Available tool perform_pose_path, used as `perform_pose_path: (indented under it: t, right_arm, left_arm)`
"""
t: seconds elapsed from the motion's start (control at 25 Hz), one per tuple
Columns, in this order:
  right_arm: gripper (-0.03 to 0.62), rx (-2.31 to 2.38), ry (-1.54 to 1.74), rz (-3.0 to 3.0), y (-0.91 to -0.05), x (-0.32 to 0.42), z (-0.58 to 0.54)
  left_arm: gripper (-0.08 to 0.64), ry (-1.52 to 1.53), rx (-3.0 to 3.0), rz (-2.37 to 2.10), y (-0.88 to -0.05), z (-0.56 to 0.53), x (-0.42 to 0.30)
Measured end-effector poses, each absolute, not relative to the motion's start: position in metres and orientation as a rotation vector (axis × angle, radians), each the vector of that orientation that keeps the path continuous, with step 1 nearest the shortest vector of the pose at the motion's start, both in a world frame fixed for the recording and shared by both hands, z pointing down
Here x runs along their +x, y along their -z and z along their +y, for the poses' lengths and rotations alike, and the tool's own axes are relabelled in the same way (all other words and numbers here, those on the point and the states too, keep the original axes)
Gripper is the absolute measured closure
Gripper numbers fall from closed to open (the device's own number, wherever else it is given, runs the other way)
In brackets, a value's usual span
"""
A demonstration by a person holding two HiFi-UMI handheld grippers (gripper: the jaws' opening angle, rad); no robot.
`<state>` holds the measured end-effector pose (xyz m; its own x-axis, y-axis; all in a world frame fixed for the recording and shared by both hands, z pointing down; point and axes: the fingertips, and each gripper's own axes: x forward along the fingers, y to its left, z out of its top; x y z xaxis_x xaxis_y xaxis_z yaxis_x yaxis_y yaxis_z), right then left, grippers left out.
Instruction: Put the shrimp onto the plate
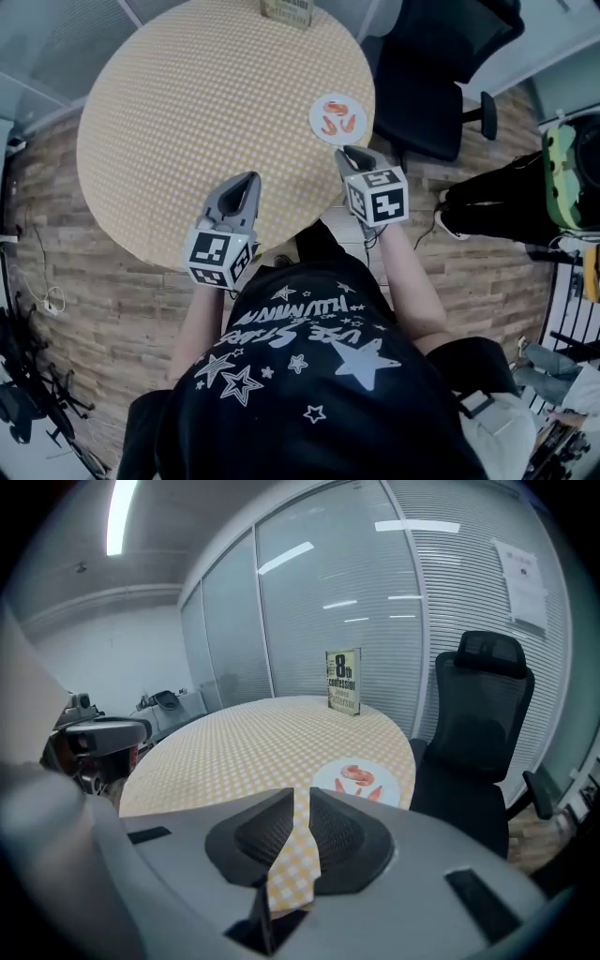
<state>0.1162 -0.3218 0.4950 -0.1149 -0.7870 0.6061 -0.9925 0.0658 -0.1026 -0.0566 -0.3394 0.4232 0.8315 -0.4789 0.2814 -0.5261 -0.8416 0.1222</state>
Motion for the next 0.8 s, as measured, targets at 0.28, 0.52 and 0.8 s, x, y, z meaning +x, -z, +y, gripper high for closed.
perform_pose_path:
  t: [0.28,0.52,0.8]
  right_arm:
    - [0.538,1.898,-0.67,-1.991,-0.466,0.103,-0.268]
    - [0.554,1.926,-0.728,-1.999,-0.464,0.091,-0.239]
    - [0.554,1.816,-0.697,-2.085,-0.466,0.071,-0.231]
  left_arm:
    - [0.551,-0.337,2.823,-0.741,-0.423,-0.31,-0.079]
    - [0.551,-0.338,2.816,-0.737,-0.423,-0.293,-0.093]
    - [0.551,-0.326,2.807,-0.784,-0.421,-0.278,-0.096]
